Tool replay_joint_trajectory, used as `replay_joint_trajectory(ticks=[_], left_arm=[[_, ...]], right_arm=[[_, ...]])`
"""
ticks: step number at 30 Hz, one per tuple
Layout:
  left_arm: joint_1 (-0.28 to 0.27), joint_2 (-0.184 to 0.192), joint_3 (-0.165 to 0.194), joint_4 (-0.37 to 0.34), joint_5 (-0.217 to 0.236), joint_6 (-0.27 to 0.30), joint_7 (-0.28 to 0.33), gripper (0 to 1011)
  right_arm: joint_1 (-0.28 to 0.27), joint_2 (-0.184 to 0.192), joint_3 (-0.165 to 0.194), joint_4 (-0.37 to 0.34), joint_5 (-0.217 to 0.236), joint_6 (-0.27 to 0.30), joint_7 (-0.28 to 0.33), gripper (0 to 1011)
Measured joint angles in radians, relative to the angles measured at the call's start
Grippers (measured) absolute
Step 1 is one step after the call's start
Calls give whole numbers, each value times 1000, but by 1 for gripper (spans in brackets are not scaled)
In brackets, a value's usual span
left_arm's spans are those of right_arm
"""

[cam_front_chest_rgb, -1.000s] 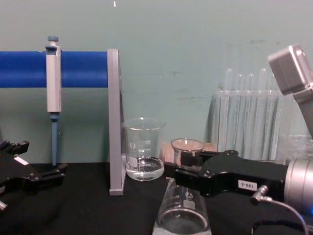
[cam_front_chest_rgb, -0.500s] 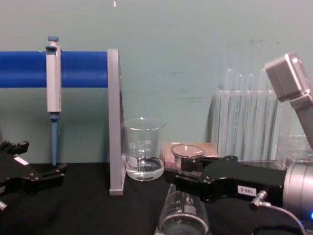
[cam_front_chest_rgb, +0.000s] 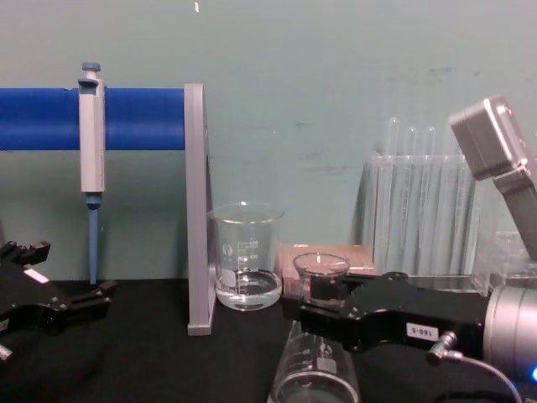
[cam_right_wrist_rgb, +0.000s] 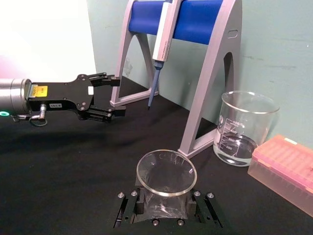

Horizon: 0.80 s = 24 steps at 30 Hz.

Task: Grasp the erlenmeyer flask with one hand, shake it three times, then place it back.

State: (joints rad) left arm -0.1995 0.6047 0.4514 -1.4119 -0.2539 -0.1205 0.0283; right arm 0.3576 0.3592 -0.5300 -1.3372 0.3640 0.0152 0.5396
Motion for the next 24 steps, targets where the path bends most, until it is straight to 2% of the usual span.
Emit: replay_joint_trajectory(ticks=[17, 22, 24], left_arm=[[0, 0, 0, 0, 0, 0, 0, 1001], [0, 0, 0, 0, 0, 0, 0, 1001], [0, 0, 0, 0, 0, 0, 0, 1001]], right_arm=[[0, 1, 0, -2, -1, 2, -1, 460], [0, 1, 0, -2, -1, 2, -1, 622], [0, 1, 0, -2, -1, 2, -1, 658]])
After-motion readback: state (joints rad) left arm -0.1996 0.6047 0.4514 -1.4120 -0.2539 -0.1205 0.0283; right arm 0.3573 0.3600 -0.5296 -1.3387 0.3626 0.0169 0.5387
